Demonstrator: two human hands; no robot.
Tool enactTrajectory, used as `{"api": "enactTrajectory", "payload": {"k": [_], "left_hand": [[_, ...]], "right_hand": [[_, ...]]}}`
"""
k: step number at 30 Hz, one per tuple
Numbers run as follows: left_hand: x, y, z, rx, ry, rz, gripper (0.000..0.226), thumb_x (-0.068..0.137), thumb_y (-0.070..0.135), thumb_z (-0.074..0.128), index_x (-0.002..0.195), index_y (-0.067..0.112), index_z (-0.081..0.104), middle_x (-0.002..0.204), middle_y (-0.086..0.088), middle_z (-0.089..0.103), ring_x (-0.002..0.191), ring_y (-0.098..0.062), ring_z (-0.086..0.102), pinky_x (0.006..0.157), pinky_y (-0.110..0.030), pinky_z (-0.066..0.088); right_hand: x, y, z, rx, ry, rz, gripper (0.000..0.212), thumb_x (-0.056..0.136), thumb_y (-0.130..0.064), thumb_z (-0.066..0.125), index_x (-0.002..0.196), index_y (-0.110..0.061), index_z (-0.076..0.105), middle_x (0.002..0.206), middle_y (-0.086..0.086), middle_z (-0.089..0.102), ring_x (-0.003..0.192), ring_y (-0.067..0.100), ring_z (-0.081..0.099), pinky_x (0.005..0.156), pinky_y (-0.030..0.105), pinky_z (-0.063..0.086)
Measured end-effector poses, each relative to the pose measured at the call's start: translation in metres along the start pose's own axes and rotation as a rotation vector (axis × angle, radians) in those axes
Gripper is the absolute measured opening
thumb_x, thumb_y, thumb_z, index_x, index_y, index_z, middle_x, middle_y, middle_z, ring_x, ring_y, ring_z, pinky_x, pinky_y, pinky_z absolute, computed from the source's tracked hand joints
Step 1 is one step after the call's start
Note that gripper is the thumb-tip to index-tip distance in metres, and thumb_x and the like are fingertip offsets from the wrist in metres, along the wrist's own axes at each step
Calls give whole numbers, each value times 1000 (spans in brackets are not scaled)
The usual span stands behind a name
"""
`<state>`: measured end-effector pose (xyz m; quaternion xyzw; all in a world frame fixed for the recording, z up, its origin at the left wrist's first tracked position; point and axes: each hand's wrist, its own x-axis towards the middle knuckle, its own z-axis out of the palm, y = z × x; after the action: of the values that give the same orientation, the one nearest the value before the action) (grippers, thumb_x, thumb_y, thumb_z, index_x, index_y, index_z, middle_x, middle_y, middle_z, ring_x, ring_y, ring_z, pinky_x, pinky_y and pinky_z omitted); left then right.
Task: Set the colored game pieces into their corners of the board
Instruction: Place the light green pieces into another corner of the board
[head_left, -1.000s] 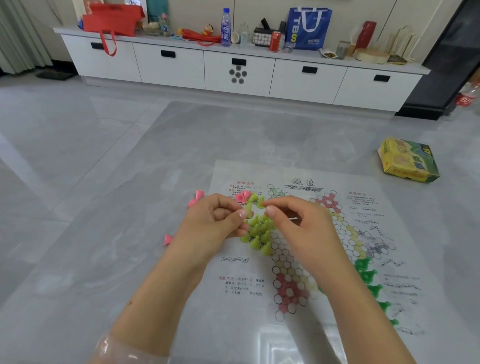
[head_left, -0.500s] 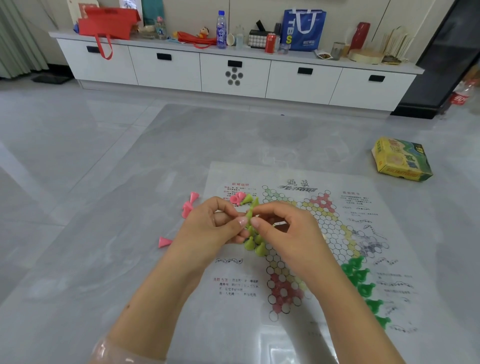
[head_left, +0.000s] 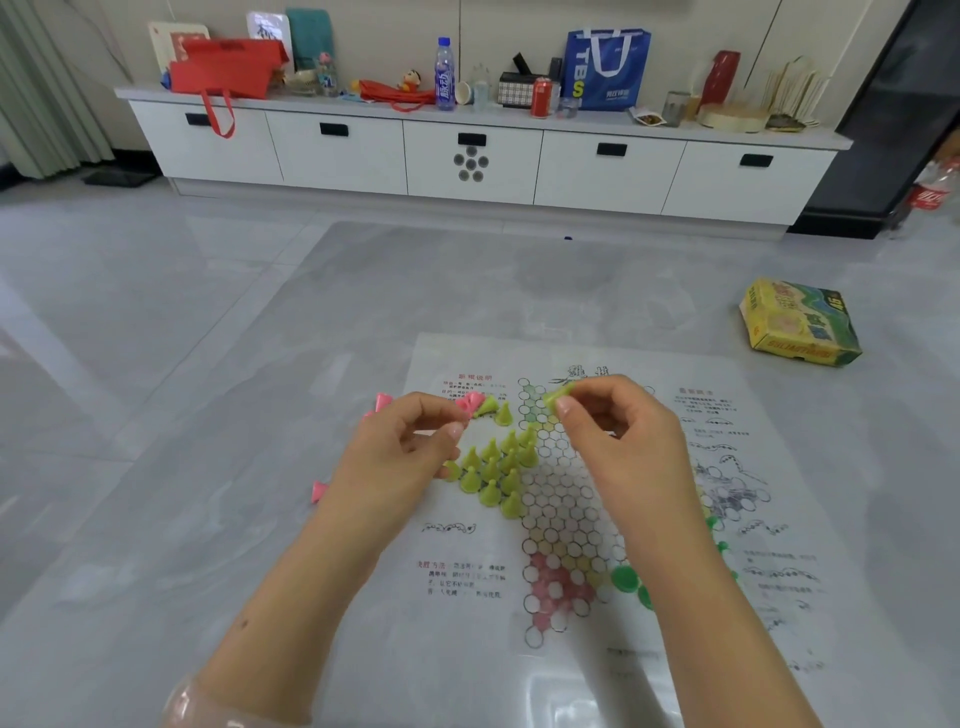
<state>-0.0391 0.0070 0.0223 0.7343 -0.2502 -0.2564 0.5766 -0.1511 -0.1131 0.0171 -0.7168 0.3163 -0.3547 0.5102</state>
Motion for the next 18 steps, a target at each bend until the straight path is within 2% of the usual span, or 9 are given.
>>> {"api": "enactTrajectory", "payload": {"k": [2,3,4,6,7,11,14,18], "left_hand": [[5,2,3,170,21,74,17,89,15,55,86,28,66,74,19,59,52,3,50,71,-23,48],[9,4,7,287,26,111,17,89,17,55,92,29,66,77,21,60,53,4,50,84,-32,46],[14,5,12,408,21,155,18,89,18,54,98,28,67,86,20,61,59,4,50,87,-30,42],[28,6,22,602,-27,250,24,90,18,53,109,25,65,108,8,62,78,-2,53,75,-15,33],[37,5,27,684,-61,287,26,90,18,52,113,24,63,115,3,59,88,-7,54,73,-13,31],[77,3,36,1006,-211,361,34,90,17,51,123,23,57,124,-7,53,113,-20,49,90,-24,34],[95,-2,35,1190,-286,386,35,90,16,50,122,24,57,125,-6,52,118,-22,45,93,-28,35],[102,-7,35,1257,-376,422,30,88,13,49,115,19,61,112,-7,58,108,-22,50,82,-26,37]], "right_hand": [[1,-1,-3,16,38,13,5,83,-19,63,83,-24,64,79,-11,65,70,-5,57,66,8,46],[2,-1,-4,21,49,17,5,83,-19,63,83,-24,64,79,-11,65,70,-5,57,66,8,46],[3,-1,-5,23,56,17,5,83,-19,63,83,-24,64,79,-11,65,69,-5,57,65,8,46],[3,-2,-5,30,58,15,4,83,-19,63,83,-23,64,77,-11,64,67,-6,56,65,7,45],[3,-3,-6,37,57,13,4,83,-18,63,83,-22,64,75,-12,63,66,-6,55,65,7,45],[4,-3,-11,52,65,10,6,83,-19,63,81,-24,63,74,-12,63,67,-6,56,66,9,46],[6,-3,-16,60,80,13,8,83,-19,63,80,-26,63,75,-11,64,69,-5,58,70,14,48],[7,-4,-18,80,77,12,10,83,-18,62,79,-28,63,77,-10,65,71,-4,59,71,16,49]]}}
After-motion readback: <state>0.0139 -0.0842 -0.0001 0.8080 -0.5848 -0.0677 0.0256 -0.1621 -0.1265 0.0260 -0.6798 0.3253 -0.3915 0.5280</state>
